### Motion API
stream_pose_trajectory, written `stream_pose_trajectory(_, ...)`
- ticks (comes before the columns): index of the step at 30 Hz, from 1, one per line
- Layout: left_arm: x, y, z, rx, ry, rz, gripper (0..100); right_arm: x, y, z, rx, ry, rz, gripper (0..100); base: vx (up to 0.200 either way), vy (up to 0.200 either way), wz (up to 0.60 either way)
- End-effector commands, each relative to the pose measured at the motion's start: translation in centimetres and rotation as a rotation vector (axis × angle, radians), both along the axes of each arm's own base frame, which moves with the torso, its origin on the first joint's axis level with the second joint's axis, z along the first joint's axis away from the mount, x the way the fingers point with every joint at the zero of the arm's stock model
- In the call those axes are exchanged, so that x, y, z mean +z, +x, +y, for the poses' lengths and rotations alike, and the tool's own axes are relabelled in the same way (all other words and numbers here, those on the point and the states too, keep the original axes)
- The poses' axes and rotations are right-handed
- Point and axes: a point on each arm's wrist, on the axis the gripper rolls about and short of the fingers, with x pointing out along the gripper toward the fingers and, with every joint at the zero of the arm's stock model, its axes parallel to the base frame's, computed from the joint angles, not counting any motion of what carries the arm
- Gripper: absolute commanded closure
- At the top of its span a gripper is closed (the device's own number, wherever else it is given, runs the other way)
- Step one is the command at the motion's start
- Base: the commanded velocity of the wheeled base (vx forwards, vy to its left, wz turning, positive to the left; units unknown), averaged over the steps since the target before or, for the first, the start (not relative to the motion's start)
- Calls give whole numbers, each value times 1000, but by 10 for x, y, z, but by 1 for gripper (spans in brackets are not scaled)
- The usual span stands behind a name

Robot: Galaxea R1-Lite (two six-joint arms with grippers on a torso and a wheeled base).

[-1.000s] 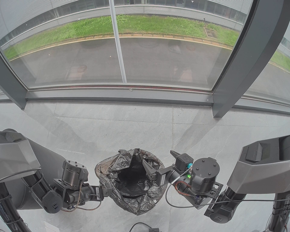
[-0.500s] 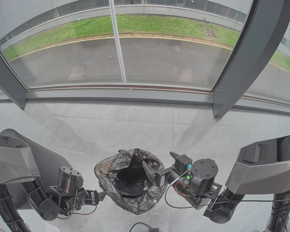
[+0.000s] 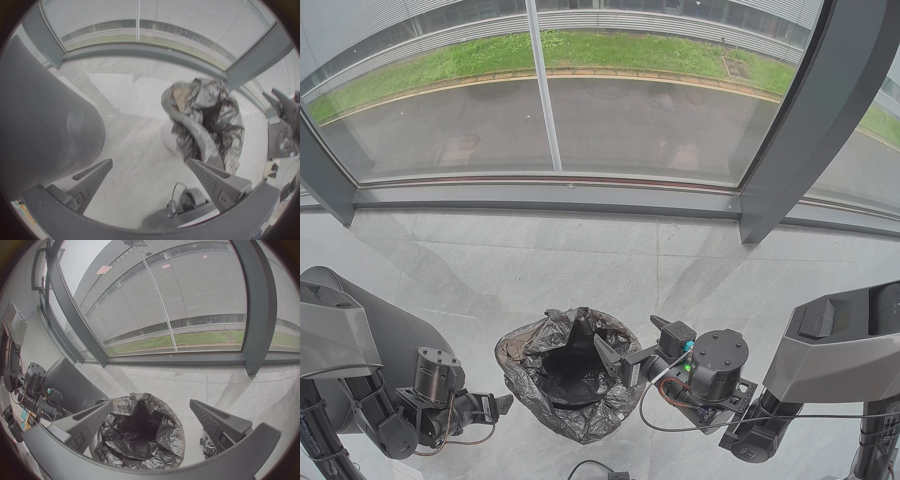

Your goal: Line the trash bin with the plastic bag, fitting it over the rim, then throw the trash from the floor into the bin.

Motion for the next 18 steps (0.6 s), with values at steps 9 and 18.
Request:
stream_pose_trajectory(9,10,15,-8,17,-107,-179,0,-5,0,1,0,-8,7,0,0,0,0)
stream_pose_trajectory(18,-17,25,-12,21,-111,-164,0,-10,2,2,-1,-15,13,0,0,0,0)
